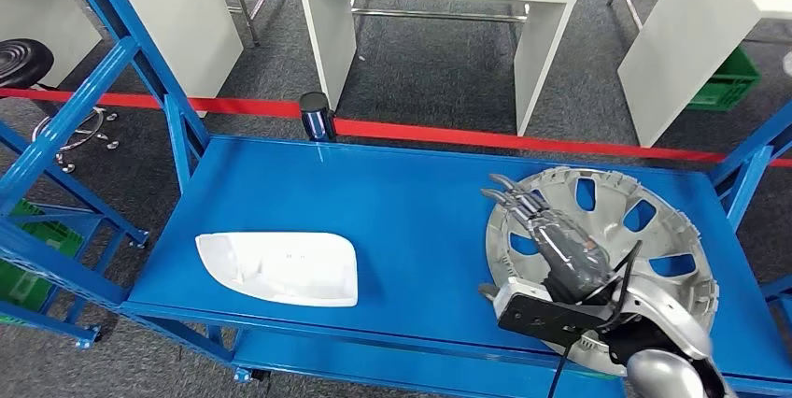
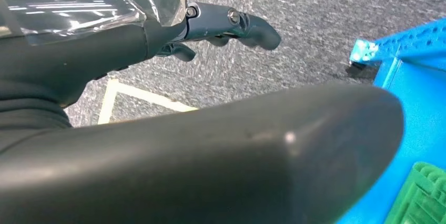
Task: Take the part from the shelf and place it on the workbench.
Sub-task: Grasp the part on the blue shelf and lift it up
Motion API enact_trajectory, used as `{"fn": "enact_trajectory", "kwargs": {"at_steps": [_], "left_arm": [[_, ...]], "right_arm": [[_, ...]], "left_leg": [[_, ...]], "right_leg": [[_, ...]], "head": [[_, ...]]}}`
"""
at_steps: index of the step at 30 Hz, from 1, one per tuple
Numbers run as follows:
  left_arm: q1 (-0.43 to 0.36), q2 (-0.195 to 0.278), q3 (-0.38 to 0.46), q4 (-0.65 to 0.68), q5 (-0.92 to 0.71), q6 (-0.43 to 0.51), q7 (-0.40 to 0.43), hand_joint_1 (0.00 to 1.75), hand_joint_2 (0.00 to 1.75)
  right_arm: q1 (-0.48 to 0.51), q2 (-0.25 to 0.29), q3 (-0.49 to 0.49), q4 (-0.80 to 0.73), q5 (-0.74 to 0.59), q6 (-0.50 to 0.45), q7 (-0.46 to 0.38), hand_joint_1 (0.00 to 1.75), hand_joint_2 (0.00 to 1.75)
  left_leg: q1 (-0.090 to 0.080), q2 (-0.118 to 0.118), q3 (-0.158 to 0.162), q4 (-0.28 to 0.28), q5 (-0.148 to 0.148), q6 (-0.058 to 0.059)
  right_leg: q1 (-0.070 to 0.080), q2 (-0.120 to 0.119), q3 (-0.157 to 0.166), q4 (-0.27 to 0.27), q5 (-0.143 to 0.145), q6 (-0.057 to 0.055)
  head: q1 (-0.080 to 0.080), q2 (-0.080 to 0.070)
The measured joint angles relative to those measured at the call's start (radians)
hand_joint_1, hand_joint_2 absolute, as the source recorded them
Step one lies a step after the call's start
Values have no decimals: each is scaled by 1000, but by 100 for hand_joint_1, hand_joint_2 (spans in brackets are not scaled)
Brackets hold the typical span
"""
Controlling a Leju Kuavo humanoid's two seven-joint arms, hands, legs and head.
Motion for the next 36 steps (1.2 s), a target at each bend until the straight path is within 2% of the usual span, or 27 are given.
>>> {"fn": "enact_trajectory", "kwargs": {"at_steps": [1, 3, 5, 7, 8, 9, 10, 12, 13, 14, 16, 18, 19, 20, 22, 23, 24, 25, 27, 28, 29, 31, 33, 35, 36], "left_arm": [[-2, 0, 2, 4, 0, 1, -1, 0, 0], [-4, -1, 4, 11, -1, 3, -2, 0, 0], [-8, -1, 6, 15, -3, 3, -4, 0, 0], [-14, 0, 14, 20, -13, -2, -9, 0, 0], [-17, 0, 20, 24, -22, -5, -16, 0, 0], [-20, -1, 27, 29, -32, -8, -25, 0, 0], [-23, -1, 35, 35, -44, -10, -35, 0, 0], [-31, 1, 52, 50, -71, -10, -59, 0, 0], [-37, 3, 62, 59, -83, -8, -71, 0, 0], [-44, 6, 70, 71, -95, -5, -83, 0, 0], [-58, 17, 87, 104, -115, 5, -105, 0, 0], [-71, 29, 100, 143, -135, 21, -126, 0, 0], [-78, 36, 108, 164, -148, 29, -135, 0, 0], [-86, 44, 115, 187, -161, 37, -142, 0, 0], [-100, 59, 130, 231, -188, 50, -151, 0, 0], [-105, 65, 137, 250, -199, 55, -153, 0, 0], [-109, 70, 144, 265, -207, 58, -153, 0, 0], [-114, 73, 151, 277, -212, 61, -152, 0, 0], [-122, 77, 163, 293, -220, 64, -149, 0, 0], [-126, 79, 168, 298, -225, 63, -147, 0, 0], [-129, 81, 173, 302, -228, 62, -146, 0, 0], [-133, 85, 178, 309, -233, 60, -146, 0, 0], [-136, 90, 182, 315, -239, 59, -146, 0, 0], [-139, 94, 188, 321, -246, 58, -148, 0, 0], [-141, 95, 191, 324, -248, 58, -149, 0, 0]], "right_arm": [[4, -8, -2, -4, 4, 1, 1, 0, 175], [8, -20, -6, -10, 8, 3, 2, 0, 175], [10, -26, -7, -15, 20, 8, 6, 0, 175], [16, -36, -9, -21, 58, 29, 25, 0, 175], [27, -46, -13, -27, 88, 45, 42, 0, 175], [43, -60, -22, -35, 119, 62, 59, 0, 175], [64, -76, -35, -46, 147, 77, 73, 0, 175], [113, -104, -72, -74, 192, 108, 89, 0, 175], [140, -115, -93, -90, 208, 124, 94, 0, 175], [169, -123, -112, -105, 222, 140, 99, 0, 175], [230, -140, -144, -136, 237, 171, 108, 0, 175], [290, -157, -169, -170, 215, 201, 121, 0, 175], [320, -167, -178, -186, 182, 215, 130, 0, 175], [353, -178, -187, -202, 134, 224, 143, 0, 175], [423, -204, -199, -227, 16, 229, 175, 0, 175], [456, -219, -202, -237, -32, 225, 194, 0, 175], [483, -235, -204, -244, -65, 219, 211, 0, 175], [503, -251, -205, -249, -83, 214, 227, 0, 175], [528, -277, -206, -252, -102, 207, 255, 0, 175], [535, -287, -206, -252, -111, 206, 266, 0, 175], [540, -295, -206, -252, -120, 205, 275, 0, 175], [549, -308, -205, -251, -137, 205, 290, 0, 175], [557, -318, -204, -251, -152, 203, 301, 0, 175], [565, -328, -203, -252, -165, 197, 311, 0, 175], [569, -333, -202, -252, -169, 195, 313, 0, 175]], "left_leg": [[1, 0, 0, 2, -2, -2], [3, 5, -9, 24, -18, -12], [10, 14, -50, 113, -67, -27], [19, 19, -117, 247, -122, -37], [23, 21, -142, 289, -131, -40], [26, 23, -148, 294, -121, -40], [28, 24, -134, 260, -94, -39], [28, 24, -65, 119, -30, -30], [25, 24, -35, 60, -12, -25], [22, 24, -16, 24, -6, -20], [15, 23, -6, 7, -11, -12], [16, 23, 10, -13, -4, 0], [17, 23, 20, -25, 1, 6], [18, 23, 28, -34, 5, 11], [13, 22, 31, -36, 4, 17], [10, 21, 31, -36, 3, 19], [8, 20, 32, -35, 1, 20], [6, 20, 34, -32, -1, 20], [5, 20, 36, -24, -9, 16], [2, 20, 35, -17, -14, 12], [0, 20, 35, -12, -20, 8], [-2, 20, 35, -6, -27, 2], [0, 21, 34, 2, -34, -6], [6, 23, 7, 64, -75, -20], [10, 24, -20, 124, -108, -27]], "right_leg": [[-3, 1, 2, -1, 1, -9], [-8, 1, 6, -2, 1, -17], [-12, 0, 11, -3, -1, -24], [-12, -2, 12, -3, -2, -28], [-12, -2, 13, -3, -3, -28], [-12, -3, 14, -3, -5, -28], [-12, -3, 16, -3, -6, -27], [-11, -3, 22, -4, -10, -23], [-10, -3, 23, -4, -12, -19], [-9, -3, 24, -5, -14, -15], [-9, -5, 27, -10, -16, -3], [-12, -6, 28, -7, -23, 5], [-11, -7, 18, 17, -36, 3], [-9, -7, -4, 64, -59, -1], [-7, -6, -72, 197, -112, -12], [-6, -6, -100, 247, -126, -11], [-6, -6, -113, 264, -125, -6], [-6, -7, -104, 237, -106, 2], [-7, -7, -44, 102, -48, 16], [-6, -7, -14, 41, -24, 16], [-5, -7, 4, 4, -10, 10], [0, -7, 12, -11, -4, -5], [-4, -7, 16, -12, -2, -15], [-11, -7, 23, -14, 0, -21], [-11, -7, 24, -14, -1, -22]], "head": [[-1, 0], [-3, 0], [-8, 0], [-10, 0], [-11, 0], [-11, 0], [-11, 0], [-10, 0], [-10, 0], [-10, 0], [-10, 0], [-9, 0], [-8, 0], [-6, 0], [-5, 0], [-4, 0], [-5, 0], [-4, 0], [-4, 0], [-4, 0], [-5, 0], [-6, 0], [-6, 0], [-10, 0], [-12, 0]]}}
